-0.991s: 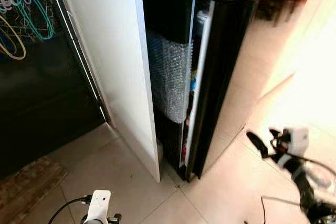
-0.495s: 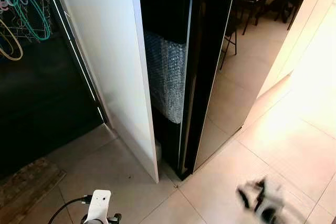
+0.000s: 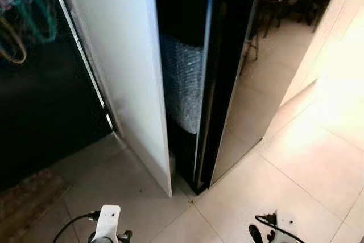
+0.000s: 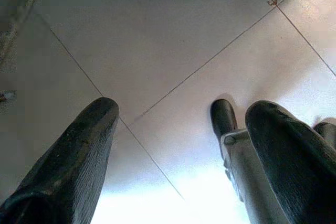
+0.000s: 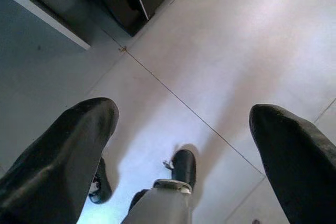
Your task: Restocking fridge
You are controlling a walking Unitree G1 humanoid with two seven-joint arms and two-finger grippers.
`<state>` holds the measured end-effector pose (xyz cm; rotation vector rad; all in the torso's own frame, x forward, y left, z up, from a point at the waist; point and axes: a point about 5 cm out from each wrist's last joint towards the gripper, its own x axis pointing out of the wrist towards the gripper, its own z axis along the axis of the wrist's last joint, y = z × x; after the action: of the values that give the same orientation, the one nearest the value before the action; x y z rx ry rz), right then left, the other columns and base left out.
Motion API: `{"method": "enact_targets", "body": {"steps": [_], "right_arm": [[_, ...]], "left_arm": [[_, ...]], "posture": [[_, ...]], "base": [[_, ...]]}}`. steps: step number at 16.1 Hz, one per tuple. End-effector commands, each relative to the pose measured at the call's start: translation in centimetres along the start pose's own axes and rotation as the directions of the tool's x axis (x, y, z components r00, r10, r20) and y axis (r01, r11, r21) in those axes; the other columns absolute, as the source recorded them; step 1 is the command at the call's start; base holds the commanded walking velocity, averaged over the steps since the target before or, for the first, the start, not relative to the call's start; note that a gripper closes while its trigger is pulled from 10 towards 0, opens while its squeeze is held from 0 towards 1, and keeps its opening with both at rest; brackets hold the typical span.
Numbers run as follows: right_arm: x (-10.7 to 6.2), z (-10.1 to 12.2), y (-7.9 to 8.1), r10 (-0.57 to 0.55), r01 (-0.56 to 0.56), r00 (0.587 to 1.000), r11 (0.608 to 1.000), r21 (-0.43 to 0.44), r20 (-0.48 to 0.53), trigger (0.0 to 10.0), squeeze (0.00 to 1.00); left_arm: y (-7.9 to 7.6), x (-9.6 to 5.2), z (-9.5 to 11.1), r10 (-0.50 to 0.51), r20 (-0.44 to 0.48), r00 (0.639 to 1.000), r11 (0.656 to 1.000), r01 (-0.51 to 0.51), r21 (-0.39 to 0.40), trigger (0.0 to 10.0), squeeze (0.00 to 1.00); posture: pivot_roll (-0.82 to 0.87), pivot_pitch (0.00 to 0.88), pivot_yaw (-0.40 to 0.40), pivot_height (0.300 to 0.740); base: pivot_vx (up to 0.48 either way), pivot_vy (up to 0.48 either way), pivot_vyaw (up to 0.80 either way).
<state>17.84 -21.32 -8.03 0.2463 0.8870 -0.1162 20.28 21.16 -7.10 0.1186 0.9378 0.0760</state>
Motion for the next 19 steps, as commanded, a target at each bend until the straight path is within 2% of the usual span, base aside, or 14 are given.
{"method": "enact_targets", "body": {"steps": [1,3,8,13,16,17,19], "right_arm": [[0.1,0.2,0.2,-0.002,0.002,1.0,1.0,-0.006,0.016,10.0,0.0],[0.1,0.2,0.3,-0.002,0.002,1.0,1.0,-0.008,0.016,10.0,0.0],[0.1,0.1,0.3,-0.001,0.001,1.0,1.0,-0.019,0.014,10.0,0.0],[0.1,0.4,0.4,0.004,-0.003,0.999,1.0,-0.031,0.035,10.0,0.0],[0.2,2.6,-0.1,-0.015,0.024,0.993,0.997,-0.072,0.117,10.0,0.0],[0.3,4.0,-0.1,-0.008,0.021,0.986,0.996,-0.082,0.168,10.0,0.0],[0.2,7.5,-1.2,0.002,0.021,0.975,0.994,-0.103,0.224,10.0,0.0]], "left_arm": [[0.0,0.0,-0.4,0.004,-0.018,1.0,1.0,-0.004,0.0,10.0,0.0],[0.1,0.0,-0.4,0.005,-0.022,1.0,1.0,-0.005,0.002,10.0,0.0],[0.0,-0.1,-0.5,0.004,-0.023,1.0,1.0,-0.004,0.01,10.0,0.0],[0.1,-0.1,-0.5,0.009,-0.02,1.0,1.0,-0.009,0.013,10.0,0.0],[0.1,-0.1,-0.5,0.011,-0.019,1.0,1.0,-0.01,0.007,10.0,0.0],[0.1,0.0,-0.4,0.011,-0.019,1.0,1.0,-0.011,0.007,10.0,0.0],[0.0,0.0,-0.4,0.012,-0.018,1.0,1.0,-0.012,0.002,10.0,0.0]], "posture": [[-0.04,0.0,-0.009,0.74],[-0.04,0.0,-0.005,0.74],[-0.04,0.0,-0.003,0.74],[-0.04,0.0,-0.002,0.74],[-0.04,0.0,-0.004,0.74],[-0.05,0.0,-0.006,0.74],[-0.04,0.0,-0.011,0.74]], "base": [[0.274,0.0,0.56],[0.291,0.0,0.55],[0.289,0.0,0.0],[0.0,0.0,0.0],[0.0,0.0,0.0],[0.0,0.0,0.0],[0.0,0.0,0.0]]}}
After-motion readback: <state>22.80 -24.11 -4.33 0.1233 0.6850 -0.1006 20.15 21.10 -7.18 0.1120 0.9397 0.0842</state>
